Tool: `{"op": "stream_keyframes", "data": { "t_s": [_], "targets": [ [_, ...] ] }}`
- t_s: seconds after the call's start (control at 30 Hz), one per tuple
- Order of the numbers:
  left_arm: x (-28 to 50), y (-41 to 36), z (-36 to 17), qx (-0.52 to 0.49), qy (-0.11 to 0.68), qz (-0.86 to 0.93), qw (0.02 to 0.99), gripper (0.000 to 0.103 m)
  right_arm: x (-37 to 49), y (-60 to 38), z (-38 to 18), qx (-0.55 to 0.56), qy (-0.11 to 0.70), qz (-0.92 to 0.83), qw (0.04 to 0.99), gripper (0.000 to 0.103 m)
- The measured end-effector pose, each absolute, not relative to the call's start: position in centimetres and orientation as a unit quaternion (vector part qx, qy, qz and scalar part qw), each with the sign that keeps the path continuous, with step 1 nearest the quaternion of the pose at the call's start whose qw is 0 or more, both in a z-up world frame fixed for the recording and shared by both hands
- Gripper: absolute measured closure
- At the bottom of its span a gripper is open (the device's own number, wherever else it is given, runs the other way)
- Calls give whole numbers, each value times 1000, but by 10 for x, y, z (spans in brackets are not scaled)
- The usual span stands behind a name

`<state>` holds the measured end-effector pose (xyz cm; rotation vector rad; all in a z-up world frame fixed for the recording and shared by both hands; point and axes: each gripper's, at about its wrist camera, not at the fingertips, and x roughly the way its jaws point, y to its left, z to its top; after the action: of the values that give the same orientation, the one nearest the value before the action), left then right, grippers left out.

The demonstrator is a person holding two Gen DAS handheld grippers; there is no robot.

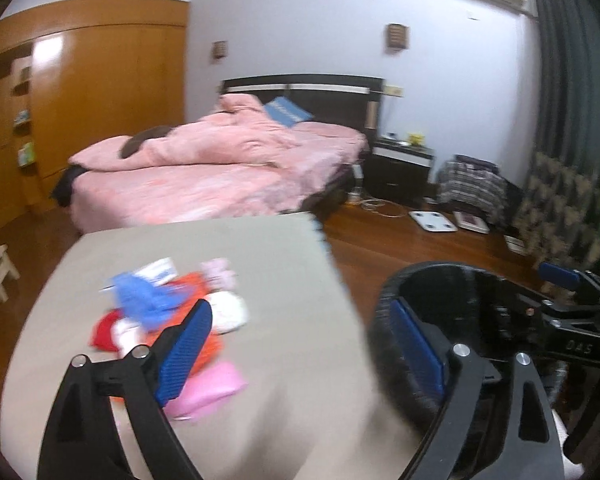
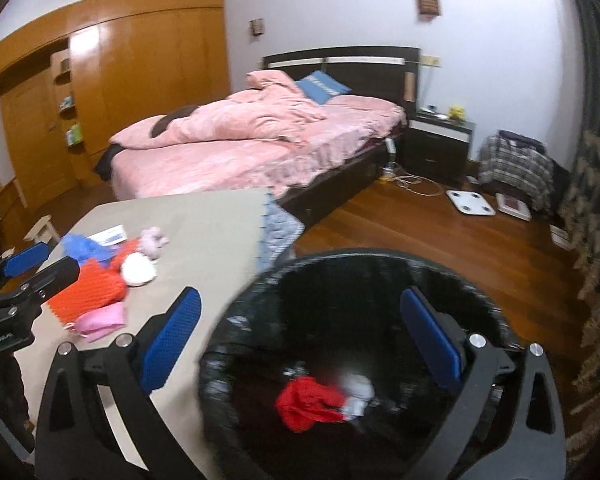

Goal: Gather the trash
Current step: 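Return the right tool to the pile and grasp the pink mask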

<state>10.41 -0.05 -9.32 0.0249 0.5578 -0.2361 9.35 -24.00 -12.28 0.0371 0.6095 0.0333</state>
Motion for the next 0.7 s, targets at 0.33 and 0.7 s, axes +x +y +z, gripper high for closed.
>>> {"op": "stream_keyframes", "data": {
  "t_s": [0.33, 0.7],
  "targets": [
    [105, 84, -115, 4, 287, -10, 958, 15, 118, -160, -138, 0, 309, 86, 947, 6],
    [111, 132, -143, -2, 309, 33, 950, 18, 147, -86, -181, -16, 345, 133, 929, 6]
  ]
}}
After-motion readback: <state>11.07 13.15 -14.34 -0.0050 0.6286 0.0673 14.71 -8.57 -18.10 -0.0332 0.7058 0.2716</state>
